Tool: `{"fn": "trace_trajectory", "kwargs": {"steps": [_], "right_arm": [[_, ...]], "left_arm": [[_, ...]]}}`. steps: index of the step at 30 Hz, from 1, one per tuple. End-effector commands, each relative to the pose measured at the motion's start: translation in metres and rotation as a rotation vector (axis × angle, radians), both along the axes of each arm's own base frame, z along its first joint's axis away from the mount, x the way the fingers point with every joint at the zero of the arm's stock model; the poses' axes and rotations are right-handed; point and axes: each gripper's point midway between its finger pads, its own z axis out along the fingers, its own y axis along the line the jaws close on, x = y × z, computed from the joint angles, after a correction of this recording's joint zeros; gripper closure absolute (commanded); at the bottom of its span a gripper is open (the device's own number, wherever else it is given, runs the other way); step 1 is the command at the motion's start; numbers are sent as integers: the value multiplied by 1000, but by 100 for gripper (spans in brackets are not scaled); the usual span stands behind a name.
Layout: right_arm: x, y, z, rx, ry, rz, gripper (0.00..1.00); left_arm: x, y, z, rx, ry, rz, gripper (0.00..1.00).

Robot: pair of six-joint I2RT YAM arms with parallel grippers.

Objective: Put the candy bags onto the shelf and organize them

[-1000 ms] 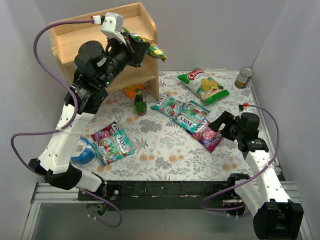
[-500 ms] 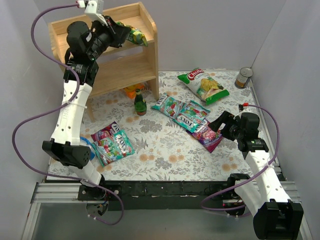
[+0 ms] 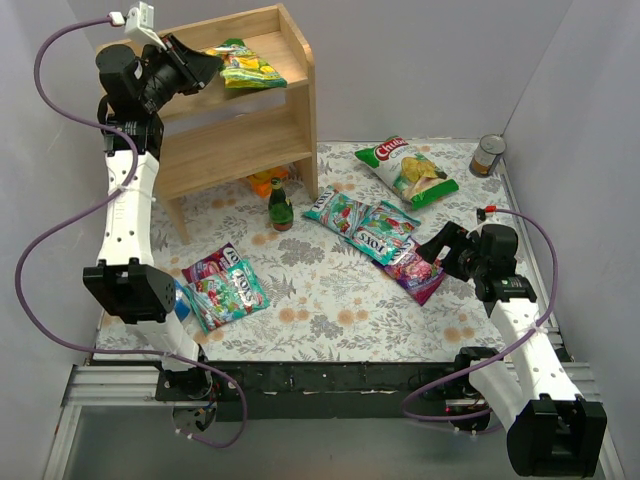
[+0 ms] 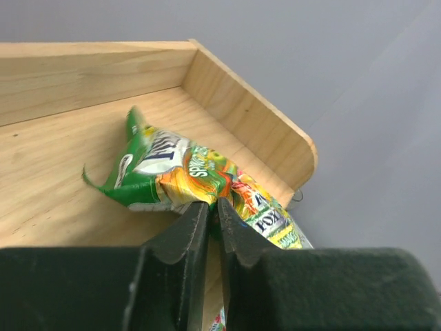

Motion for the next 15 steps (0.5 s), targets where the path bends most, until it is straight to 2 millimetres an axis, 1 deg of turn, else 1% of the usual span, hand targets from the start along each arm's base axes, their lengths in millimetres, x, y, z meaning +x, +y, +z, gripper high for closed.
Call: {"fn": "trace_trajectory", "kwargs": {"steps": [1, 2, 3, 4, 5, 7, 11, 15], "right_arm": [[8, 1, 12, 8, -48, 1, 14], [8, 1, 11, 8, -48, 1, 14], [8, 1, 11, 8, -48, 1, 14], [7, 1, 11, 9, -44, 3, 14], [7, 1, 11, 8, -48, 3, 14], [7, 1, 10, 8, -44, 1, 14], [7, 1, 8, 6, -42, 3, 14], [6, 0, 4, 3, -36, 2, 14]], "left_arm": [[-5, 10, 13, -37, -13, 19, 88], [-1, 14, 13, -42, -8, 42, 88], [6, 16, 5, -48, 20, 53, 88], [9, 18, 3, -51, 29, 60, 91], [11, 19, 6, -54, 26, 66, 94], [21, 18, -6, -60, 57, 61, 98], [31, 16, -19, -69, 91, 45, 100], [36, 17, -26, -90, 113, 46, 100]]}}
